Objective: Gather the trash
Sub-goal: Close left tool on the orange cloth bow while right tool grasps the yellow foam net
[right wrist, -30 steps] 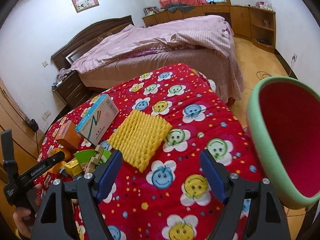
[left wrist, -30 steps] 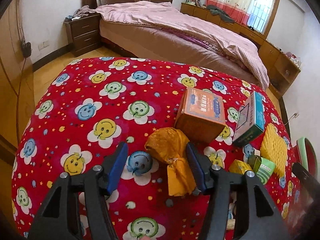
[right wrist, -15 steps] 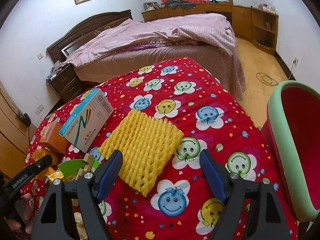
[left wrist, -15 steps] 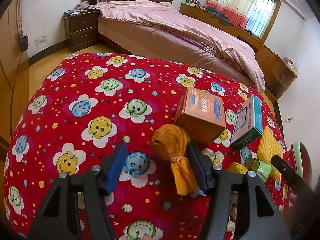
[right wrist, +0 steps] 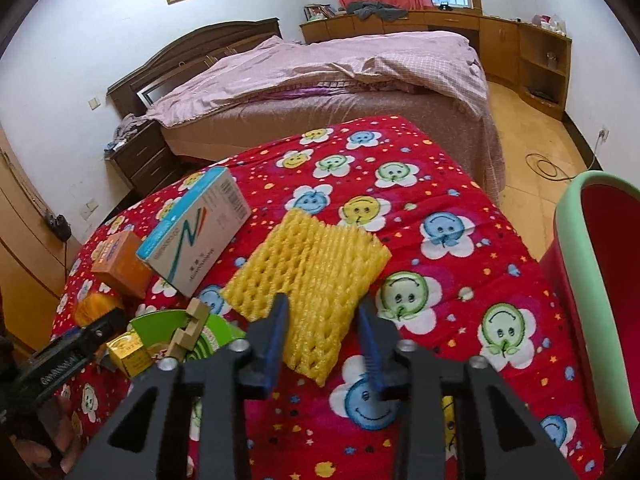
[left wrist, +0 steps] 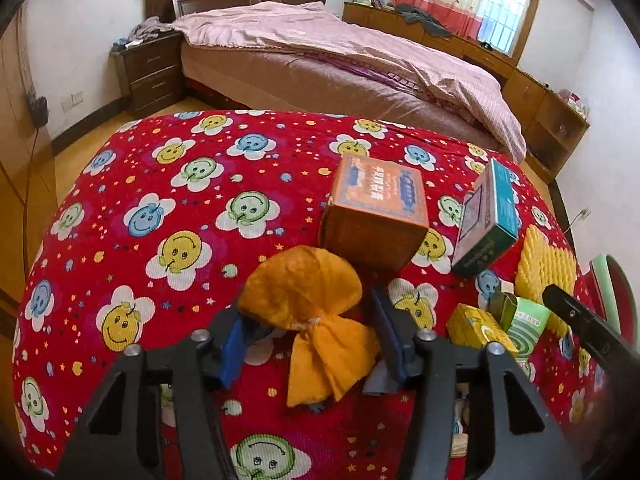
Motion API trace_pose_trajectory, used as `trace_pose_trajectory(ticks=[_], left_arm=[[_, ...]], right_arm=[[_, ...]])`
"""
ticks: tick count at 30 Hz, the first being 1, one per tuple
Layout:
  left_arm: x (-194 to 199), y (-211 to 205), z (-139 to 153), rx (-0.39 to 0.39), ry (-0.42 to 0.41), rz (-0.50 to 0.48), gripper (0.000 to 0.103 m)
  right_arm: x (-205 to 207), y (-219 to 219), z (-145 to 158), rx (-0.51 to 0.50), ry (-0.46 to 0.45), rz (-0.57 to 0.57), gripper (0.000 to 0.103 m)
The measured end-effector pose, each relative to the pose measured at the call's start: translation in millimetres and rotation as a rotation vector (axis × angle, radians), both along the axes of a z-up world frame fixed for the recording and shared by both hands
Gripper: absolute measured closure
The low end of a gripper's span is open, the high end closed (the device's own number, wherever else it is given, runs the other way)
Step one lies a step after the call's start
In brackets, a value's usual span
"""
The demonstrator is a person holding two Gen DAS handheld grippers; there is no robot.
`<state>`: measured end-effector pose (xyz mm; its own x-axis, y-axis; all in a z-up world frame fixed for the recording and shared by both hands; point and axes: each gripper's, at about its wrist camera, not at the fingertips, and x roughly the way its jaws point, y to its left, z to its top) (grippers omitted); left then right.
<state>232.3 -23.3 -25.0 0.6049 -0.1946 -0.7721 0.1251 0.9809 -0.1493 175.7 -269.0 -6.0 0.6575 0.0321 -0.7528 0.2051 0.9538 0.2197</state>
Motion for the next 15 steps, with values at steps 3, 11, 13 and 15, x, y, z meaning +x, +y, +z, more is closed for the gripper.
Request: trace_pose_trajectory(ticks=[3, 11, 13, 15], left_arm=[[0, 1, 0, -0.025, 0.001, -0.011, 0.064], [-8, 3, 10, -0.081, -0.03, -0.043, 0.073], [-11, 2, 15, -0.082, -0.042, -0.049, 0.073], [-16, 1, 22, -0.086, -0.054, -0.055, 0.073]], right_arm=[[-2, 0, 0, 0.026, -0.011, 0.012, 0.086], [-15, 0, 8, 0.039, -0.036, 0.02, 0.091], [-21, -1, 12, 0.047, -0.047, 0.02, 0.091], [-28, -1, 18, 0.055, -0.062, 0.021, 0.091]])
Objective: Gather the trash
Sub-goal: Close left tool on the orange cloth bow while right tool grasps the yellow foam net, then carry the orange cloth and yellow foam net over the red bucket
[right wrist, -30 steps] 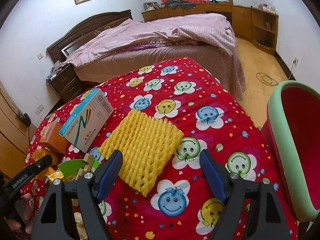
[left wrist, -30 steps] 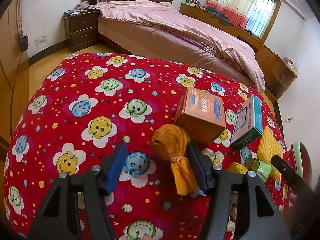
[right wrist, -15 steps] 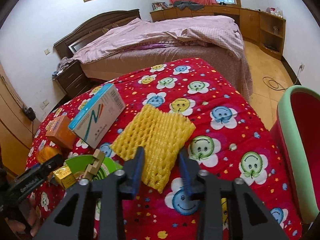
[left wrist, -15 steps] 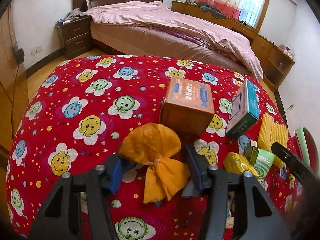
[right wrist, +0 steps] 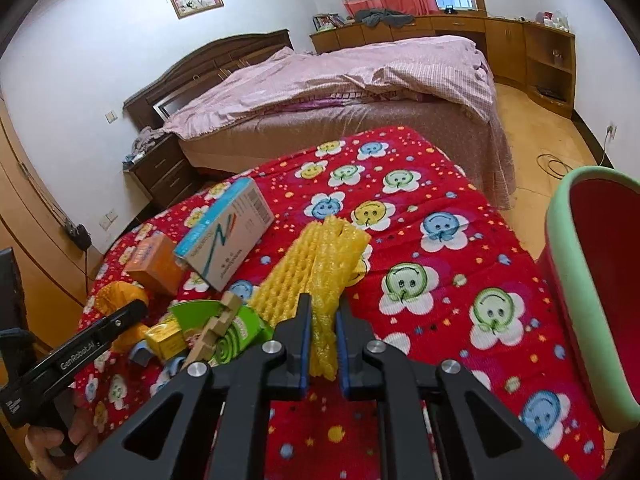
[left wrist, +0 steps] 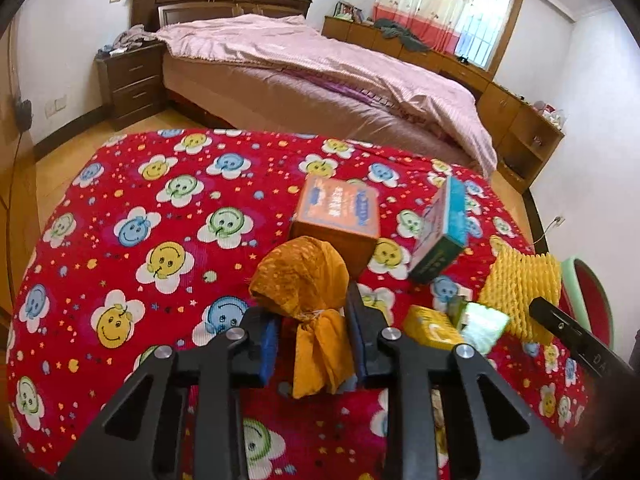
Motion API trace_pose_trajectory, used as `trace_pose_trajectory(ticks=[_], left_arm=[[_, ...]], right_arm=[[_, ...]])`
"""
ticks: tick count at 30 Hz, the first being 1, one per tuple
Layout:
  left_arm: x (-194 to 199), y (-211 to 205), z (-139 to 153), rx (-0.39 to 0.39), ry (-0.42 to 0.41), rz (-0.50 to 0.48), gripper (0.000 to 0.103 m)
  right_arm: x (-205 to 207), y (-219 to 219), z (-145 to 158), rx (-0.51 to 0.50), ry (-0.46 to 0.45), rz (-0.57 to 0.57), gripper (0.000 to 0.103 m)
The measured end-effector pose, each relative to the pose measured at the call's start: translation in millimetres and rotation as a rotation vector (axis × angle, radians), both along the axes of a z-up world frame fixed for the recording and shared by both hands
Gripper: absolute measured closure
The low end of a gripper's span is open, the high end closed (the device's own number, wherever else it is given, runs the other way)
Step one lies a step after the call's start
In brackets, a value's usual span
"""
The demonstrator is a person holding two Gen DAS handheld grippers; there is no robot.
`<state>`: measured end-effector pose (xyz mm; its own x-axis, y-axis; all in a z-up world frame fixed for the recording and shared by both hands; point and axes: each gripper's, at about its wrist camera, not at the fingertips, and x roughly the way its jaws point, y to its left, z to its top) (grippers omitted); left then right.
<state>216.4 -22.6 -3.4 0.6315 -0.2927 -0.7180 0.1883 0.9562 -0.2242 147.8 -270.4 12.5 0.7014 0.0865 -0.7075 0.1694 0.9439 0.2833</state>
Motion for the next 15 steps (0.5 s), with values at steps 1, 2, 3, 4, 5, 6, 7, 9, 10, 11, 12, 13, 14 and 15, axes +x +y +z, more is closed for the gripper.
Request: trace_pose_trajectory(ticks=[1, 2, 3, 4, 5, 6, 7, 9, 10, 11, 12, 13, 14, 15], left_arm=[[-2, 0, 3, -0.002, -0.006, -0.002, 0.073], [-6, -1, 7, -0.004, -0.013, -0.006, 0.073], [-9, -2, 10, -0.005, -0.02, -0.008, 0.073], [-13, -3, 14, -0.006, -0.027, -0.011, 0.073], [-17, -4, 19, -0.009, -0.037, -0.016, 0.073], [-21, -4, 22, -0.011, -0.042, -0.019, 0.073], [-25, -5, 26, -0.014, -0.048, -0.022, 0.073], [-33, -7, 33, -0.02, -0.056, -0.031, 0.073], [-37, -9, 37, -0.023, -0.06, -0.037, 0.073], [-42, -11, 40, -0.027, -0.064, -0.046, 0.073], [-46, -13, 43, -0.031, -0.068, -0.053, 0.073], [-50, -16, 46, -0.035, -0.073, -0.062, 0.073], [-56, -19, 50, -0.038, -0.078, -0.075, 0.073], [-58, -22, 53, -0.039, -0.081, -0.082, 0.073]], right_arm=[[-5, 0, 4, 0.003, -0.011, 0.002, 0.091], [-8, -1, 7, 0.004, -0.019, 0.001, 0.091], [-12, -1, 11, 0.003, -0.028, 0.001, 0.091], [-18, -2, 15, 0.003, -0.041, 0.0, 0.091], [-22, -3, 18, 0.003, -0.049, -0.001, 0.091], [-28, -4, 23, 0.003, -0.062, -0.002, 0.091], [-32, -5, 26, 0.004, -0.071, -0.005, 0.091], [-42, -8, 31, 0.007, -0.088, -0.011, 0.091], [-49, -10, 35, 0.01, -0.097, -0.016, 0.091], [-54, -11, 37, 0.013, -0.104, -0.02, 0.091], [-59, -13, 40, 0.015, -0.112, -0.026, 0.091], [-65, -15, 43, 0.016, -0.123, -0.034, 0.091], [-70, -18, 46, 0.016, -0.13, -0.041, 0.091], [-77, -21, 49, 0.017, -0.141, -0.05, 0.091]])
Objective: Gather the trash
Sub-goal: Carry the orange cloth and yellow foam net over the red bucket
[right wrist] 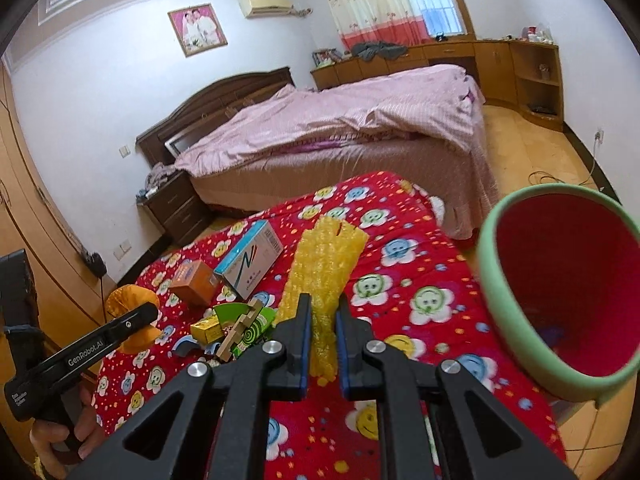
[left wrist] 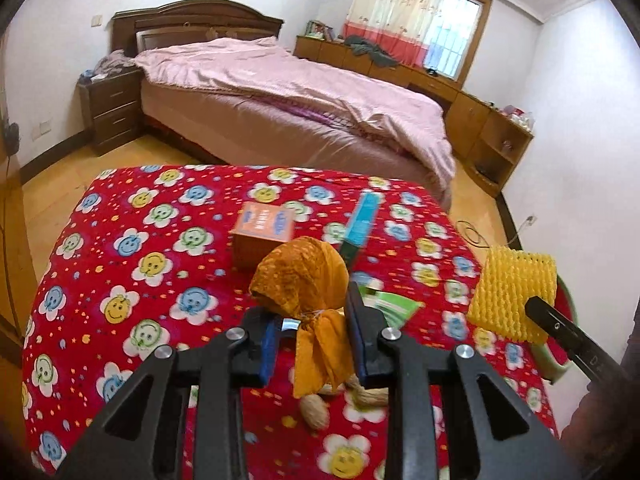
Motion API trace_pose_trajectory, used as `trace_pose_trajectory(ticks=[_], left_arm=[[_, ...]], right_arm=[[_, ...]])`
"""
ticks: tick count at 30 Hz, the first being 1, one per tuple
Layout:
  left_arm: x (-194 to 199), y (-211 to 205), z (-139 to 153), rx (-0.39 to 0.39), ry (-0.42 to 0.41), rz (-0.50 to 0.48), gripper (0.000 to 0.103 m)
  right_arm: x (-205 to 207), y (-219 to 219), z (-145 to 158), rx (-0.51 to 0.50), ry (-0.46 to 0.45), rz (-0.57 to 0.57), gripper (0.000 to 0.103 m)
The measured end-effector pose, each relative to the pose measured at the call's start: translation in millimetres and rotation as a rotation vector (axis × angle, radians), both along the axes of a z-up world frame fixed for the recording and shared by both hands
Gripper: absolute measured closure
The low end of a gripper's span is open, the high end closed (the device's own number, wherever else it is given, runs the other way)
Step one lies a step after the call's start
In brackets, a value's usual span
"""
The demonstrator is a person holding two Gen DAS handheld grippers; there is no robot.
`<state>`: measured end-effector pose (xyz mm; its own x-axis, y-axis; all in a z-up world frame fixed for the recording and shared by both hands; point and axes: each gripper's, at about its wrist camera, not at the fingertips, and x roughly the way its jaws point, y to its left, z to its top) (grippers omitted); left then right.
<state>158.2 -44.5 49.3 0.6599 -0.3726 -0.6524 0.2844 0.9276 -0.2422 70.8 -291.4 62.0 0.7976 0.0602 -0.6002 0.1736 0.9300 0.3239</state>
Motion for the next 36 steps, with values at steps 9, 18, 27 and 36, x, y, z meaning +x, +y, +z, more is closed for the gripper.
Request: trace_pose_trajectory(ticks=[9, 18, 27, 36], left_arm=[[-31, -43, 19, -0.018, 0.0, -0.113, 0.073], [-62, -101, 29, 0.012, -0.024, -0.248, 0.073], [-80, -162, 27, 0.022, -0.007, -0.382, 0.073], [-81, -222, 14, 0.057, 0.018, -0.479, 0.073]], right_arm=[[-49, -27, 21, -0.002, -0.058, -0.08, 0.091], [-91, -63, 26, 0.017, -0.069, -0.183, 0.091], [-125, -105, 21, 0.057, -0.083, -0.298, 0.091], [-142, -144, 5, 0.095, -0.064, -0.386, 0.091]])
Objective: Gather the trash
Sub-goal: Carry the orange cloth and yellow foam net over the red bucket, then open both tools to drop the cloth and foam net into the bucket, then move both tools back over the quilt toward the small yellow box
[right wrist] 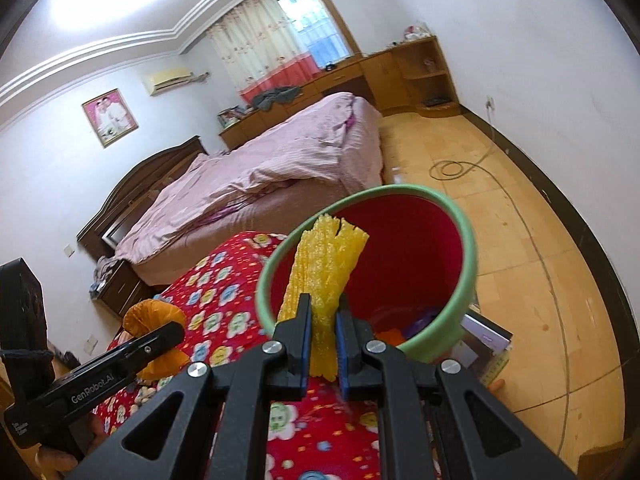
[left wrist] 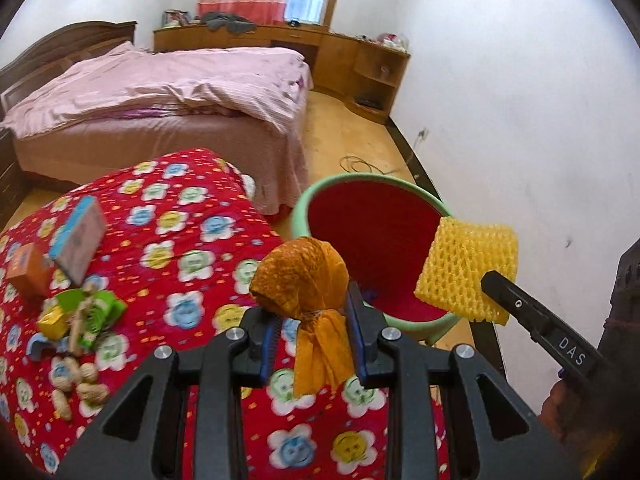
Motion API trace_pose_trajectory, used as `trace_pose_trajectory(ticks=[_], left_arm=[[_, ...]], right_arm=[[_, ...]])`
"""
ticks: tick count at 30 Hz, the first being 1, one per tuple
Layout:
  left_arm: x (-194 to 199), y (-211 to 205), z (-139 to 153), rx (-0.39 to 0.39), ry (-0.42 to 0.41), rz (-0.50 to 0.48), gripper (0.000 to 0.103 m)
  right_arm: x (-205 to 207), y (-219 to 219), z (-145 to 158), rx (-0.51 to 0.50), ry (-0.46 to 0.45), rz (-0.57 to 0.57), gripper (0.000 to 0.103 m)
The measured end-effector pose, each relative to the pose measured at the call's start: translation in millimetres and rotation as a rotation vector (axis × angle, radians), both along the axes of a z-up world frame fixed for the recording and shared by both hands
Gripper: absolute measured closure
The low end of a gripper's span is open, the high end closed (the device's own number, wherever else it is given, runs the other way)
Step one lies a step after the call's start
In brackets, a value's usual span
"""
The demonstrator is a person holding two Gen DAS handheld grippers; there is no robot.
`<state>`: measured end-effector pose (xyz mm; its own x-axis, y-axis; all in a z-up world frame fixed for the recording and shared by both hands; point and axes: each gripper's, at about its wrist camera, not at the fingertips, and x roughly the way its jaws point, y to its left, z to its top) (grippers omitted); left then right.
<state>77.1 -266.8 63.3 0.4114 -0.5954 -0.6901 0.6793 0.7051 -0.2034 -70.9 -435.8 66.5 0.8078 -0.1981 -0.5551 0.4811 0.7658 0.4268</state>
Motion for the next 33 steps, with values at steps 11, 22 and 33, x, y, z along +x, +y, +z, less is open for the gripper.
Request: trace_pose_trajectory(ticks=[11, 22, 33], left_arm=[[4, -64, -23, 0.062, 0.013, -0.089, 0.072], [10, -88, -35, 0.108, -0.019, -0.104, 0.053], [13, -73, -30, 0.079, 0.0, -0.073, 0.052]], right_arm=[[0, -38, -27, 0.036, 0.039, -0.065, 0.09], [4, -56, -42, 0.039, 0.066, -0.084, 0.087], [6, -47, -39, 0.032, 0.056, -0.068, 0.069]])
